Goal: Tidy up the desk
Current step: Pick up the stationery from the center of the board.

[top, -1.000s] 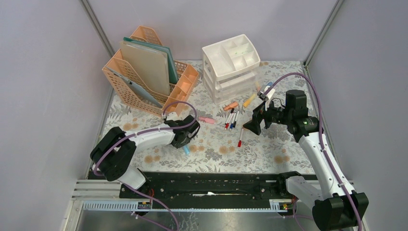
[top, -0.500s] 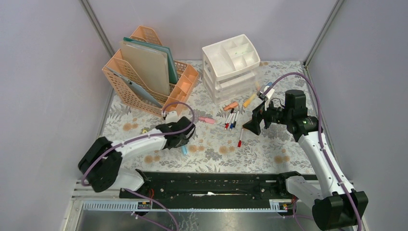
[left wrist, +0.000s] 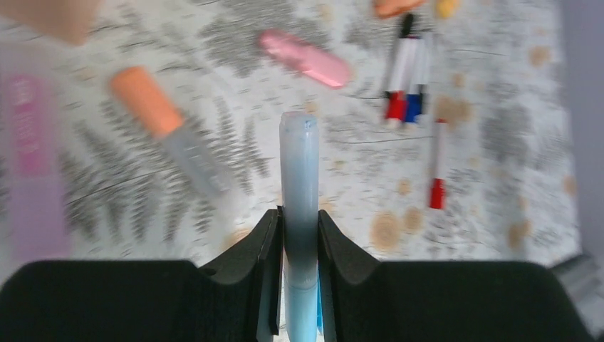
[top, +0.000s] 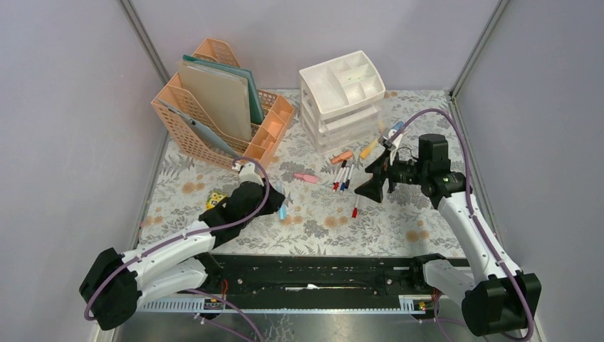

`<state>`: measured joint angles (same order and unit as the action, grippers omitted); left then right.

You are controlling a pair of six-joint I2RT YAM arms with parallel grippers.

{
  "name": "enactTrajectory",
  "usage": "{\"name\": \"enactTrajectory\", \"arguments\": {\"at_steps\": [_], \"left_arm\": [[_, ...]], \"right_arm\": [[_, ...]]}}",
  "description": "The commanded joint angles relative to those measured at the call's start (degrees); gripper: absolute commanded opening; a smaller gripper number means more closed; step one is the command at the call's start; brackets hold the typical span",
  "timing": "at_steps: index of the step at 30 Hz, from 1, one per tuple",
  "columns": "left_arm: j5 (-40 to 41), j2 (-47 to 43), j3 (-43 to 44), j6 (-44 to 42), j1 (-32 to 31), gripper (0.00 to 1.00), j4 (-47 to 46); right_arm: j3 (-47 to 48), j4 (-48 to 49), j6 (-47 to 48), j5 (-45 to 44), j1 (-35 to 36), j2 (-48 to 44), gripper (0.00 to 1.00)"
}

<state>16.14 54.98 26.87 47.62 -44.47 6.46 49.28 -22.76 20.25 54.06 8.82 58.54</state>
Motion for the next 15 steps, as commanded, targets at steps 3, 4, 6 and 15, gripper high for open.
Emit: {"name": "enactTrajectory", "arguments": {"at_steps": [3,4,6,15], "left_arm": [[-15.05,0.26,-4.03,-3.85,0.32,0.0,-32.74],[-16.48,1.21,-3.65,-3.85,0.27,0.0,-35.84],[-18.52,3.48,-2.39,-3.61,0.27,0.0,-41.4],[-20.83,18.3,3.29,0.29,-1.32,0.0,-63.67]], "right_arm": [[-6.07,15.17,-11.91,11.42,-0.13,0.99,0.99],[-7.32,18.27,-15.0,12.04,-0.13,1.08,0.99],[-9.31,25.07,-20.4,13.17,-0.12,1.6,0.99],[-17.59,52.54,-42.37,11.93,3.26,3.66,0.99]]}}
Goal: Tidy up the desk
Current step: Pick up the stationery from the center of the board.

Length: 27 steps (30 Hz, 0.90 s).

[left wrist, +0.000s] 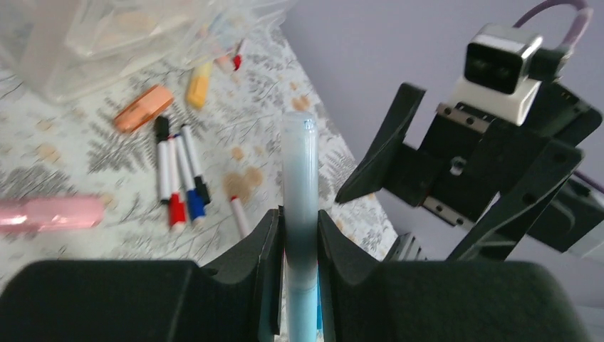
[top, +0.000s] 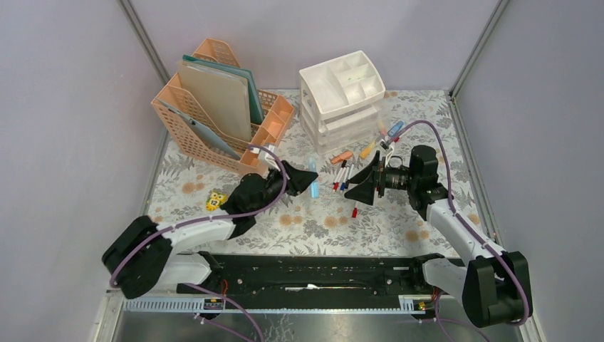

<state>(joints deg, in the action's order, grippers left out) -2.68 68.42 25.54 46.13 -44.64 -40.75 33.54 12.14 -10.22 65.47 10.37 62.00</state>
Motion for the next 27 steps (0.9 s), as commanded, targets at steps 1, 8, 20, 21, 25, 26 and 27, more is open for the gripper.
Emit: {"name": "enactTrajectory", "arguments": {"at_steps": [1,8,20,21,25,26,27], "left_arm": [[-1.24,6.28,5.4,1.96,-1.86,0.0,-18.04],[6.54,13.47,9.15,2.61,-7.3,0.0,-24.85],[13.1,22.21,14.01,4.71,-12.49,0.0,-29.9],[13.39,22.5,14.28,4.65,-12.71,0.0,-29.91],[13.85,22.98,14.92,4.28,-13.17,0.0,-30.01],[13.76,23.08,15.04,4.24,-13.25,0.0,-30.0],[13.81,23.11,15.06,4.11,-13.34,0.0,-29.93]], "right_arm": [[-2.42,18.86,-12.83,-0.39,1.94,0.34,0.99],[-3.55,21.83,-16.62,-5.46,2.99,1.09,1.0],[-2.84,17.56,-13.42,-9.74,3.83,0.58,0.83],[-2.6,17.16,-13.16,-9.77,3.94,0.77,0.79],[-1.9,15.74,-12.17,-9.66,4.2,0.95,0.62],[-1.73,15.46,-11.99,-9.71,4.22,0.87,0.57],[-1.65,15.15,-11.74,-9.81,4.22,0.74,0.53]]}}
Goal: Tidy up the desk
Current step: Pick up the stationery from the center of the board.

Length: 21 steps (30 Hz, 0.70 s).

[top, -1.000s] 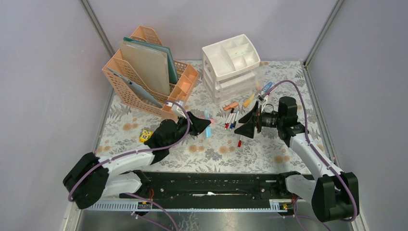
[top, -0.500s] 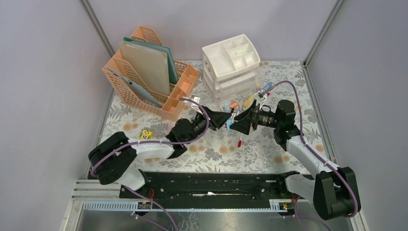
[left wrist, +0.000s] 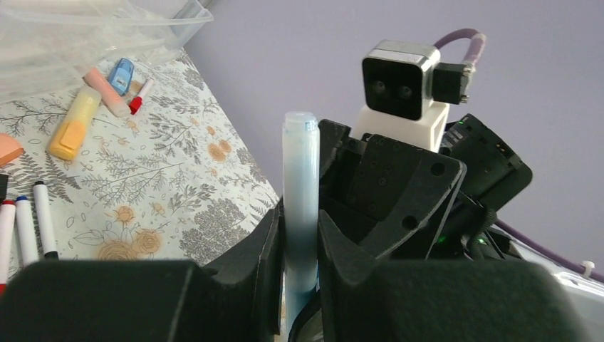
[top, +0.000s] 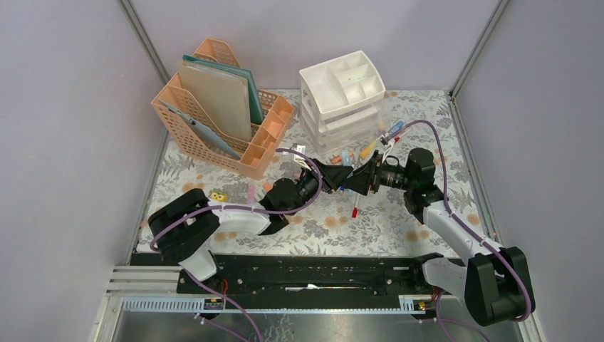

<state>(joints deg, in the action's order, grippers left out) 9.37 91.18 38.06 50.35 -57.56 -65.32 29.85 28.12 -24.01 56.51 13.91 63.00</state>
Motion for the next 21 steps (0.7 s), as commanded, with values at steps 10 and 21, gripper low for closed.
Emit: {"name": "enactTrajectory", "arguments": {"at_steps": [10,21], "left_arm": [[-0.04,-3.48,1.68,-4.02,-0.45,0.32,-1.56],[3.55,-23.01,-5.33,-16.11,2.32,0.98,22.25]], "right_arm": [[4.44,-6.21,6.26,-1.97,0.68,-1.02,0.0],[9.81,-20.44,21.28,0.47,-0.62,-1.86,0.0]]}}
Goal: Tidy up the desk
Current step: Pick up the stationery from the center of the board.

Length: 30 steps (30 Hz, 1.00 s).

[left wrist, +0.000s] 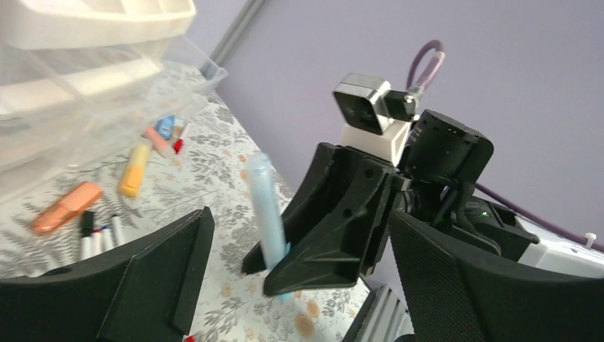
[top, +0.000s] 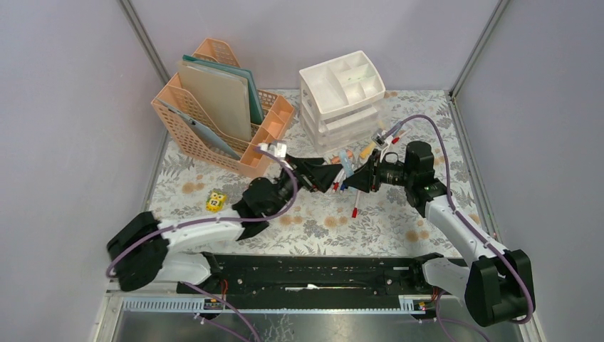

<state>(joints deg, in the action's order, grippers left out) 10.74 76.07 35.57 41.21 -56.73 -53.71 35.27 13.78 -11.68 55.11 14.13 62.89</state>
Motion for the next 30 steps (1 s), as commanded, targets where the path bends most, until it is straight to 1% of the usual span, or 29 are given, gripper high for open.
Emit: {"name": "enactTrajectory", "arguments": {"at_steps": [1,4,8,10,12,15,16,18,20,22,26,30], "left_arm": [[2.35,-10.74,-3.55,-8.52,2.17,0.99,13.93],[0.94,-18.46,-3.87,-10.31,6.53,0.99,26.74],[-4.5,-25.46,1.55,-11.37,14.25,0.99,48.02],[-7.9,-26.76,5.28,-13.77,17.95,0.99,57.17],[-10.35,-27.27,8.56,-17.58,20.62,0.99,64.06],[-9.07,-26.98,11.16,-23.11,22.37,0.99,71.43],[-8.04,-26.88,11.19,-24.31,22.52,0.99,72.4],[-6.05,-26.77,10.51,-25.51,22.66,0.99,73.11],[-6.41,-27.01,10.49,-25.24,23.69,0.99,74.09],[-6.39,-28.18,10.07,-25.24,24.02,0.99,74.22],[-4.38,-31.56,9.14,-25.14,24.11,0.99,74.27],[-3.95,-34.91,8.58,-25.03,25.32,0.99,73.82]], "right_arm": [[5.1,-7.68,10.4,1.73,-1.31,-1.79,0.0],[7.22,-13.0,16.78,0.76,-2.7,-2.49,0.0],[10.75,-24.14,29.03,-3.7,-3.17,-3.15,0.0],[13.18,-28.85,34.67,-6.24,-3.19,-2.7,0.0],[16.13,-32.48,40.14,-8.75,-3.19,-2.25,0.0],[21.72,-37.76,49.8,-12.83,-3.15,-1.53,0.0],[23.47,-39.06,52.92,-14.51,-3.14,-0.92,0.0],[27.76,-43.99,62.95,-16.51,-3.09,1.48,0.0],[32.23,-48.99,72.46,-19.12,-2.55,4.93,0.0],[36.89,-52.4,79.29,-24.05,-1.24,8.76,0.0],[44.48,-54.21,87.73,-37.24,1.72,15.79,0.0],[50.71,-54.21,97.14,-46.4,4.19,21.54,0.0]]}}
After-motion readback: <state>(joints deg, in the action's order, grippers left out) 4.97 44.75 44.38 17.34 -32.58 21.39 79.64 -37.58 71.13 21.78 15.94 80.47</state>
